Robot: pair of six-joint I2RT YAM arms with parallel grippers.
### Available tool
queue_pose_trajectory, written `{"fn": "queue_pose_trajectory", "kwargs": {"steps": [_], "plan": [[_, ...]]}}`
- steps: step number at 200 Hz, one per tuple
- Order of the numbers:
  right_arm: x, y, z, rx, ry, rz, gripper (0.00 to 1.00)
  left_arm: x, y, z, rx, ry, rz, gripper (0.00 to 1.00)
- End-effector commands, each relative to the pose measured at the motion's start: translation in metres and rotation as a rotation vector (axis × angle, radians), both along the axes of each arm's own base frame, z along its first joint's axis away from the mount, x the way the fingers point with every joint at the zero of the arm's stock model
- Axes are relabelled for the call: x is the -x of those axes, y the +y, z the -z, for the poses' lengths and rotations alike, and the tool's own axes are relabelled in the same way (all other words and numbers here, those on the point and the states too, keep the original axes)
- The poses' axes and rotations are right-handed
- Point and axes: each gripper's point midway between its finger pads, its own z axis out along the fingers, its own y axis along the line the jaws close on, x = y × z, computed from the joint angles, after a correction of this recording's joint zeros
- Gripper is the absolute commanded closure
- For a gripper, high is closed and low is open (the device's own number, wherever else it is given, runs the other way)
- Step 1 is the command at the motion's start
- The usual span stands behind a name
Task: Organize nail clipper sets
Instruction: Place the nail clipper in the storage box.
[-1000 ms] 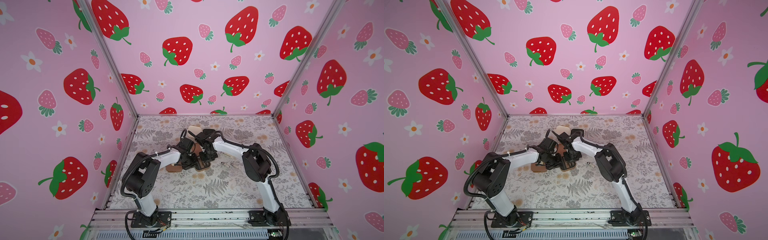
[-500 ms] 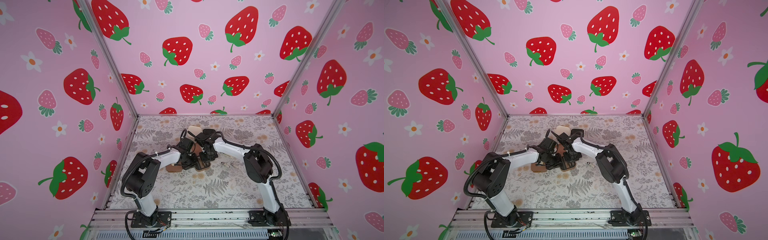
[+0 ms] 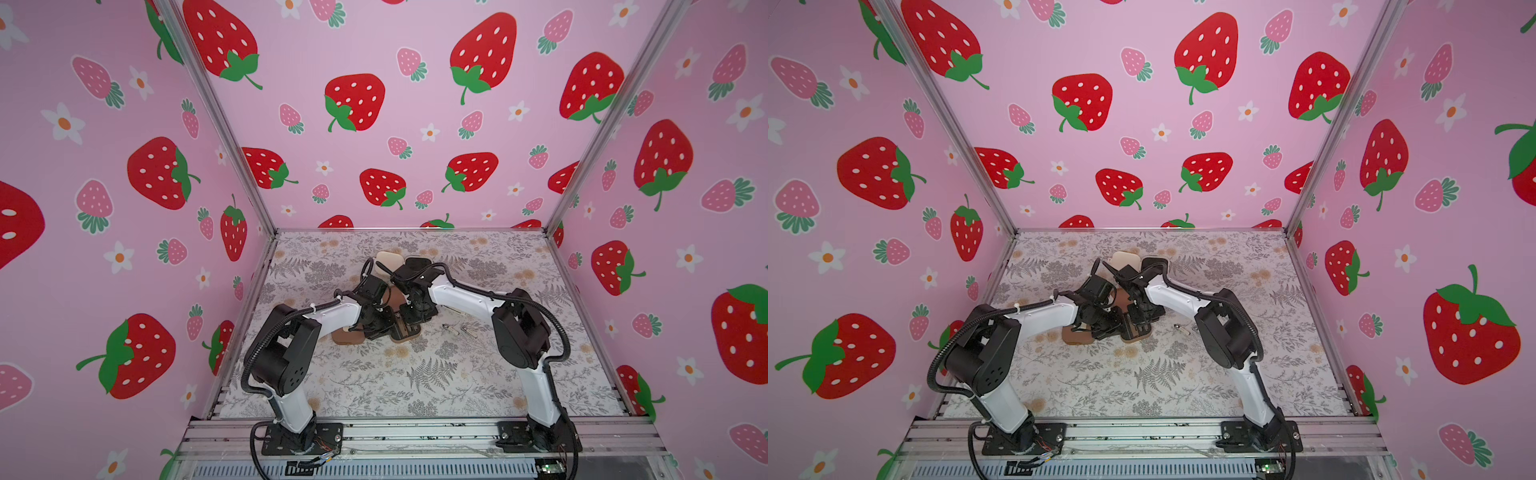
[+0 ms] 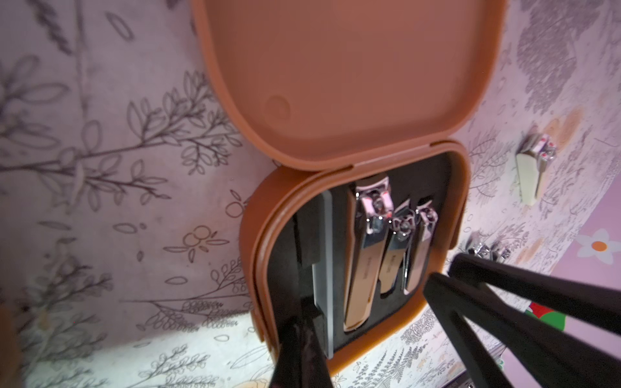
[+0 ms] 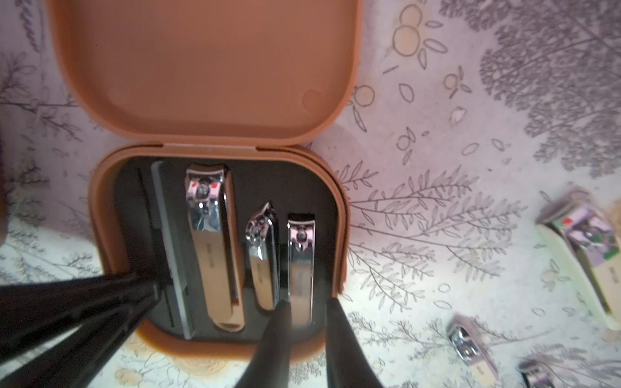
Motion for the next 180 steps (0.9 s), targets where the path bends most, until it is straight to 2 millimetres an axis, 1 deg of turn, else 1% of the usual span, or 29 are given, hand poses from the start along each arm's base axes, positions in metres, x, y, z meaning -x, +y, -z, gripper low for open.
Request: {"fn": "queue_pose_trajectory", "kwargs": {"steps": [1,13,28,40,64,92,180], "plan": [[0.007,-0.008,-0.021,0.000,-0.024,-0.002,0.78,0.006,0.005,0.004,-0.037,0.036,0.001,1.00],[0.010,-0.009,-0.023,-0.005,-0.023,-0.002,0.77,0.006,0.005,0.004,-0.036,0.039,0.001,1.00],[0.014,-0.011,-0.020,-0.003,-0.010,-0.002,0.78,0.005,0.004,0.004,-0.035,0.038,0.003,1.00],[0.018,-0.011,-0.016,-0.007,0.007,-0.005,0.82,0.005,0.004,0.004,-0.037,0.038,0.002,1.00],[0.023,-0.006,-0.007,-0.029,0.040,-0.007,0.93,0.006,0.004,0.005,-0.037,0.040,0.000,1.00],[0.025,-0.003,0.002,-0.028,0.063,-0.011,1.00,0.006,0.005,0.006,-0.039,0.043,0.001,1.00],[0.025,0.000,0.020,-0.006,0.089,-0.011,1.00,0.008,0.006,0.007,-0.043,0.044,0.000,1.00]]}}
